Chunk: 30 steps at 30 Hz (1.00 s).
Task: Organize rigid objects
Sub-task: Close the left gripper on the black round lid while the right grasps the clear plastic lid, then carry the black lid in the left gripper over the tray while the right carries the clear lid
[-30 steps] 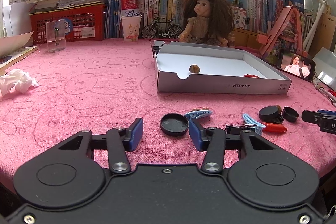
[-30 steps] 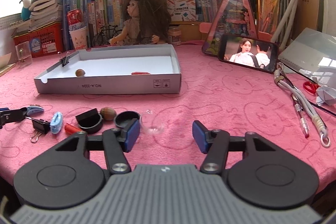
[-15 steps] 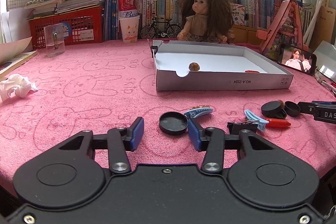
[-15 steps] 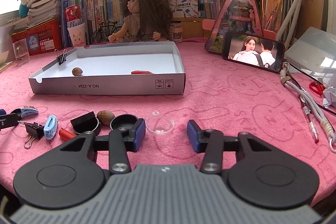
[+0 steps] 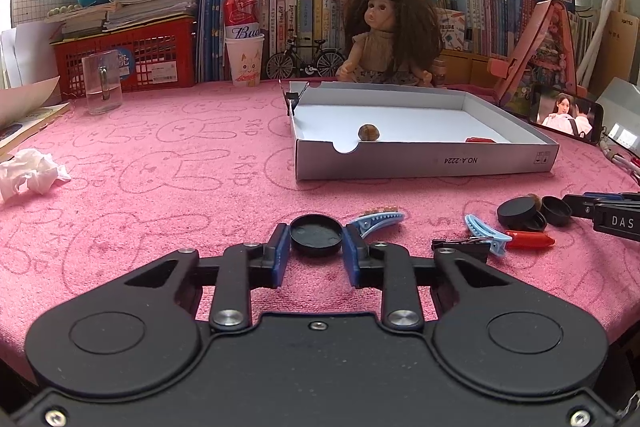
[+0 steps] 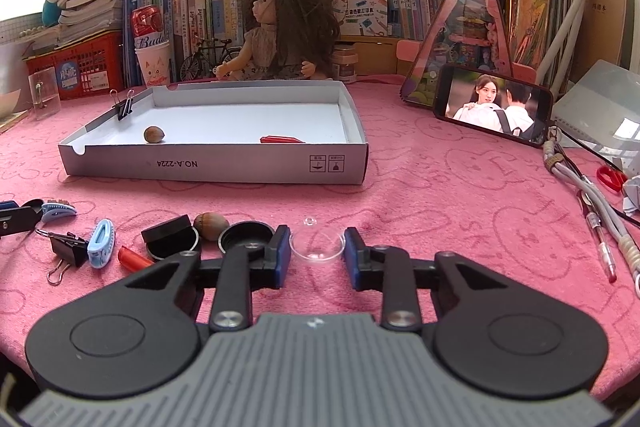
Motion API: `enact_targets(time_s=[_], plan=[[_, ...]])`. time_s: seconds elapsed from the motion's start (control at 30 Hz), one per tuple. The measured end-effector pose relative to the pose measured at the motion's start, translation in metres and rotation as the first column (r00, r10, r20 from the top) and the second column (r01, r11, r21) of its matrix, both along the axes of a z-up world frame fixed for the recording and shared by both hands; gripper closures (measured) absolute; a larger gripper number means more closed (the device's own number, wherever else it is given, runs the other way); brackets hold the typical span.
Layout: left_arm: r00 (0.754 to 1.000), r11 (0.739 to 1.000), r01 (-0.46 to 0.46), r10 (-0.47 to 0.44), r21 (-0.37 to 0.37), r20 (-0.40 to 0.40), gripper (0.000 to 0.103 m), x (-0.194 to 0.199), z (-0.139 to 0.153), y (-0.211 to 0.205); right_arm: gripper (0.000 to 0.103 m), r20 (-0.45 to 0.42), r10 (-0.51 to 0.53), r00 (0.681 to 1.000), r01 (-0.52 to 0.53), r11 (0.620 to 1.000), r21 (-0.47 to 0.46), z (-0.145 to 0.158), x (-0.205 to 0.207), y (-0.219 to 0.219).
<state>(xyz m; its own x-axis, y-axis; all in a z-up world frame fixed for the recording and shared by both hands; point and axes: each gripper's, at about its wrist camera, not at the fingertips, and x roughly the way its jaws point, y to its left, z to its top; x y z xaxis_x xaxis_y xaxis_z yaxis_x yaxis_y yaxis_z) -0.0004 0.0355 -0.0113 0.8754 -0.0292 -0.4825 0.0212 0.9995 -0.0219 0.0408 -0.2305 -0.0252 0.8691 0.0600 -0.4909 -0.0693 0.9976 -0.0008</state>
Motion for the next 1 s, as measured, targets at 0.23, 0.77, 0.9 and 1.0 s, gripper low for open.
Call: enact_targets(time_s=[0.23,0.77,0.9,1.0], plan=[[1.000,0.999,-0.010,0.009,0.042,0.015,0.072,0.005,0.000,-0.005,0.070,0.000,0.001,1.000,-0.001,1.000,-0.001,0.000,0.000,0.000],[0.999,0.998,-0.041,0.040,0.044,0.024,0.073,0.017,0.001,-0.001,0.070,0.014,-0.009,1.000,0.009,1.000,0.002,0.002,0.002,-0.002],[0.999,0.999,-0.042,0.041,0.035,0.035,0.073,0.017,0.009,0.001,0.070,0.033,-0.011,0.999,0.011,1.000,-0.002,0.008,0.002,-0.003],[0.998,0.999,-0.048,0.047,0.019,0.037,0.073,0.019,0.016,0.003,0.070,0.050,-0.015,0.999,0.015,1.000,0.001,0.013,0.004,-0.004]])
